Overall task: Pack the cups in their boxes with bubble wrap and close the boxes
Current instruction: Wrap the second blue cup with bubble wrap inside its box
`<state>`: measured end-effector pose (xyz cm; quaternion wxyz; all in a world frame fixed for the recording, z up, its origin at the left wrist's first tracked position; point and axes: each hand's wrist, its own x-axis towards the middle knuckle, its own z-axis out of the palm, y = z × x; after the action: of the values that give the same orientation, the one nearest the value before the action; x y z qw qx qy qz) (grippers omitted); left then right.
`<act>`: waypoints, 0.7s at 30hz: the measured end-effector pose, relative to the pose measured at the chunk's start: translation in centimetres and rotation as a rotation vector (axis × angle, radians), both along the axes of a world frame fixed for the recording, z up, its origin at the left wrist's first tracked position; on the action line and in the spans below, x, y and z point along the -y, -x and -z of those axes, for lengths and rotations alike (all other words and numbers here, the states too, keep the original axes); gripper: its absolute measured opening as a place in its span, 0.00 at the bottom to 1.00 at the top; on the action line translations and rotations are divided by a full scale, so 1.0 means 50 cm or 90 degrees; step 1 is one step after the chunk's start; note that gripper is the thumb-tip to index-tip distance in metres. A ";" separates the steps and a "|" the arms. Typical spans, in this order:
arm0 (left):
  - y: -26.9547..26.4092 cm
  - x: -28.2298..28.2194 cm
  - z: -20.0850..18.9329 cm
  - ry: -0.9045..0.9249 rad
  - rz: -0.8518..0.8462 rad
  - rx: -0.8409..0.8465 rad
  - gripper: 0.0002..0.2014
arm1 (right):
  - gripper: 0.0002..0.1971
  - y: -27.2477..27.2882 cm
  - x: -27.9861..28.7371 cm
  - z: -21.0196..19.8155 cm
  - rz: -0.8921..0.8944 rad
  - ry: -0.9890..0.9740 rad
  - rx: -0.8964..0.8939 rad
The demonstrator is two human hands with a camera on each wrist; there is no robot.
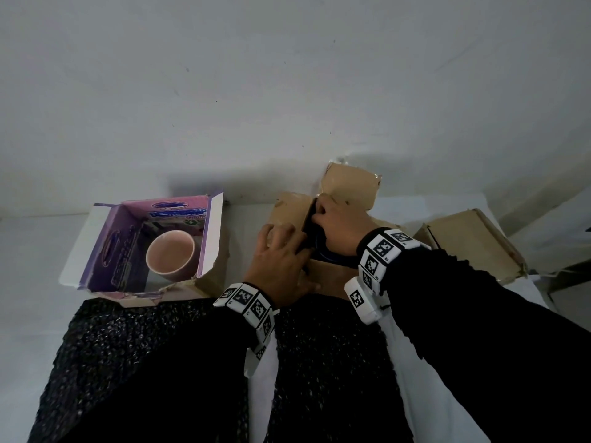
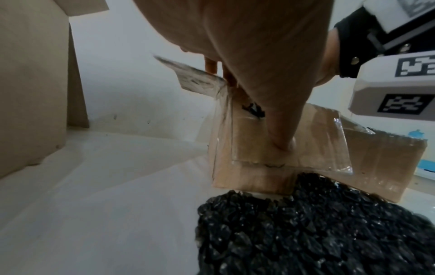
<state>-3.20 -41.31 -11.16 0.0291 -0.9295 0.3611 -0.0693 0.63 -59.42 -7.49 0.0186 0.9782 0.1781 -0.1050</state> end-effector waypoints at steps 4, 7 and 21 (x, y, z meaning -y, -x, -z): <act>0.005 0.005 0.014 0.022 -0.005 0.005 0.27 | 0.18 -0.017 0.004 0.002 0.019 0.013 -0.054; 0.005 0.013 0.019 0.014 -0.014 0.002 0.25 | 0.16 -0.009 0.005 0.017 0.021 0.056 -0.098; 0.022 0.050 -0.011 0.039 -0.015 -0.001 0.27 | 0.16 0.034 0.049 -0.006 0.134 -0.061 0.057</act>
<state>-4.28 -43.79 -10.61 0.0016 -0.9342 0.3478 -0.0793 -1.08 -61.89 -7.21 -0.0314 0.9950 0.0779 -0.0542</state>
